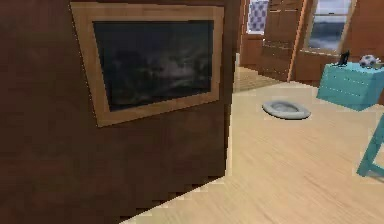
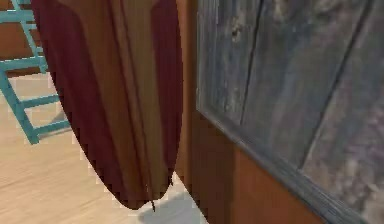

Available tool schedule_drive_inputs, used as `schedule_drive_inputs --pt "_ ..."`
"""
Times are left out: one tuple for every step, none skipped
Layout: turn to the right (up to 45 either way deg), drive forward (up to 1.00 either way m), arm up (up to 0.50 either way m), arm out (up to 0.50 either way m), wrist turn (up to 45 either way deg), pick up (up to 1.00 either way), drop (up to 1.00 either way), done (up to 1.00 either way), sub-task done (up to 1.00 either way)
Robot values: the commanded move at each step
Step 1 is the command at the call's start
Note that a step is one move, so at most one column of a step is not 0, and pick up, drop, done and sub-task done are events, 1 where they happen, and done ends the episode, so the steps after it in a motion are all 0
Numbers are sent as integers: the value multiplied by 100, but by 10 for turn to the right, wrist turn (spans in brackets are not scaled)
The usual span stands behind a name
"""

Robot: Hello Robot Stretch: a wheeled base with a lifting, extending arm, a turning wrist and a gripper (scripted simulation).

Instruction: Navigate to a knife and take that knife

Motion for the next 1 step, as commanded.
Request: schedule_drive_inputs --pt "240 0 0 0 0 0 0 0 0"
